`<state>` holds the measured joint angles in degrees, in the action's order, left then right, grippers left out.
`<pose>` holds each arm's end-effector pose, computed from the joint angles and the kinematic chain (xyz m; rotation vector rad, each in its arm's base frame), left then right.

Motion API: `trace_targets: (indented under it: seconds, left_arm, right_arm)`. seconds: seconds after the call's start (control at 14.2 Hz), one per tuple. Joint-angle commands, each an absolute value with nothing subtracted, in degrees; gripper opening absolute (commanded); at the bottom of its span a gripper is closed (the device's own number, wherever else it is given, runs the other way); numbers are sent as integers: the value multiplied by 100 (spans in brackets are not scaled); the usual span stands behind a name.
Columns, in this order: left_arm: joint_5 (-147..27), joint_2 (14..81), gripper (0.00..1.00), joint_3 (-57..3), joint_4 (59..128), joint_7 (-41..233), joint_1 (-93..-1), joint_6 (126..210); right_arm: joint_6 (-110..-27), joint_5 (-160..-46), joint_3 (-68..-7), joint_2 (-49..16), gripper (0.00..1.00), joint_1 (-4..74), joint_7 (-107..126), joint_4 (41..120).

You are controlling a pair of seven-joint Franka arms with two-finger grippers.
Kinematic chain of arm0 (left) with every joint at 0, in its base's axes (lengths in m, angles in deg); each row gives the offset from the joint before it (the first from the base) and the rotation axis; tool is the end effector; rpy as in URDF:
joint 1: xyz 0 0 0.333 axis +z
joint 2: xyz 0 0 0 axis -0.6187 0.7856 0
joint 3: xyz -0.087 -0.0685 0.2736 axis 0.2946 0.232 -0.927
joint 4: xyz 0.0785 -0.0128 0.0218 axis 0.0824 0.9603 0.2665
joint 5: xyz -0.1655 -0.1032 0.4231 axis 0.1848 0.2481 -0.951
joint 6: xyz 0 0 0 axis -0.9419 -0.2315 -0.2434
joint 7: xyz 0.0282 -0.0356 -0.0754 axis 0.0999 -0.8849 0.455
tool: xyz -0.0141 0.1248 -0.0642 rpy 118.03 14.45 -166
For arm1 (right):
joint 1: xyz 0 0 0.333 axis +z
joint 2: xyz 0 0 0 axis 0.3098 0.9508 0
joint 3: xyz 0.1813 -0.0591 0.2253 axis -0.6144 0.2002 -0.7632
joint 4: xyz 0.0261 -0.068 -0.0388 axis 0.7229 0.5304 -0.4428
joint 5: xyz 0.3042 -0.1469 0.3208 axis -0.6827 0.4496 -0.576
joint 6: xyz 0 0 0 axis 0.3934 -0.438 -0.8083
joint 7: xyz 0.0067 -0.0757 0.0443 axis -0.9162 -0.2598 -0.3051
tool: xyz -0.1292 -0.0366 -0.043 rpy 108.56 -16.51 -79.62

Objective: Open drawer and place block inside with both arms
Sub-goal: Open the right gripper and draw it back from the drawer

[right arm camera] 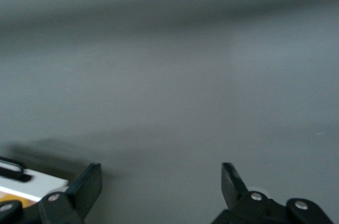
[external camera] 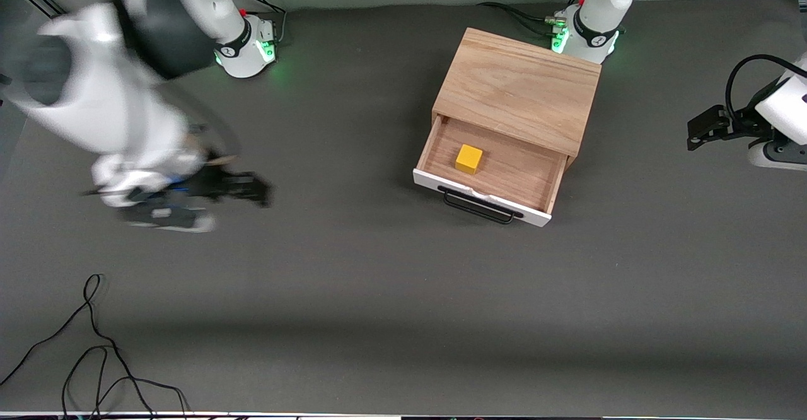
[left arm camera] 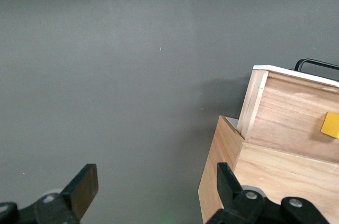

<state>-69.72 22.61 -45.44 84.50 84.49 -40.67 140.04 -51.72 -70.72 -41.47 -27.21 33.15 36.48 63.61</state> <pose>0.6282 -0.0225 0.5527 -3.1158 0.2019 0.0616 0.6854 0.1751 0.5091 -3.0382 0.2425 -0.0528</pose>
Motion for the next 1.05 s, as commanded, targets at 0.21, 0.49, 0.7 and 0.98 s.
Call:
trace_targets:
  seconds: [0.21,0.49,0.7,0.98]
  left_arm:
    - [-6852,2088,100,-4609,8586,8318,-4068,13891]
    - [-6878,2150,100,-4609,8481,8309,-4077,13821]
    - [-6896,2132,100,-4574,8463,8309,-4095,13812]
    - [-6887,2141,100,-4574,8446,8300,-4086,13812]
  right_arm:
    - [-5251,-7143,-4282,-4059,100,2008,2563,7987]
    - [-5092,-6800,-4826,-4280,100,1568,2177,8129]
    - [-5084,-6607,-4836,-4184,100,1558,2115,8050]
    - [-4996,-6606,-4792,-4096,100,1541,2097,7901]
